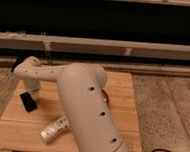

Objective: Push the eraser across the table

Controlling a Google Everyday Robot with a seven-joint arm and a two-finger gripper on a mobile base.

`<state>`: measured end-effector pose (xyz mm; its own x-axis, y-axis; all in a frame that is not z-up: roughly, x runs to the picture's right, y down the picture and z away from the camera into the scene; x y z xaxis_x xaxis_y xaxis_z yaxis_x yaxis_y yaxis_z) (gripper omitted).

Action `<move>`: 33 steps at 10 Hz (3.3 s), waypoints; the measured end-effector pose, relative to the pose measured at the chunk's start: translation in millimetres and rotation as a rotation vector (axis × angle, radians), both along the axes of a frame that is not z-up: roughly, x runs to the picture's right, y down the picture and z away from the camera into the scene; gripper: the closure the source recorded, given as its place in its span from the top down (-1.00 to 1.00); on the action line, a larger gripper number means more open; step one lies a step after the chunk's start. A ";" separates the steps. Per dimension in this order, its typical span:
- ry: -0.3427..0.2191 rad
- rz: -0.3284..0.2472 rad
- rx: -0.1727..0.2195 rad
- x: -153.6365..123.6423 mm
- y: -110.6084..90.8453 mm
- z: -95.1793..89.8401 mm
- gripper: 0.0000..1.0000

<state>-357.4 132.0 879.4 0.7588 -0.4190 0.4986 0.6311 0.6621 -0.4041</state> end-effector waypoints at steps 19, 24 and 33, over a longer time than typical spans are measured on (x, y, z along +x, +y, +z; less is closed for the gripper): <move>-0.007 -0.030 0.017 1.4 6.2 -1.4 -1.00; -0.009 -0.040 0.022 1.6 8.9 -2.2 -1.00; -0.013 -0.066 0.030 2.1 13.9 -5.3 -1.00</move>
<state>-355.2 146.0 874.1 0.7224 -0.4828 0.4951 0.6791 0.6305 -0.3759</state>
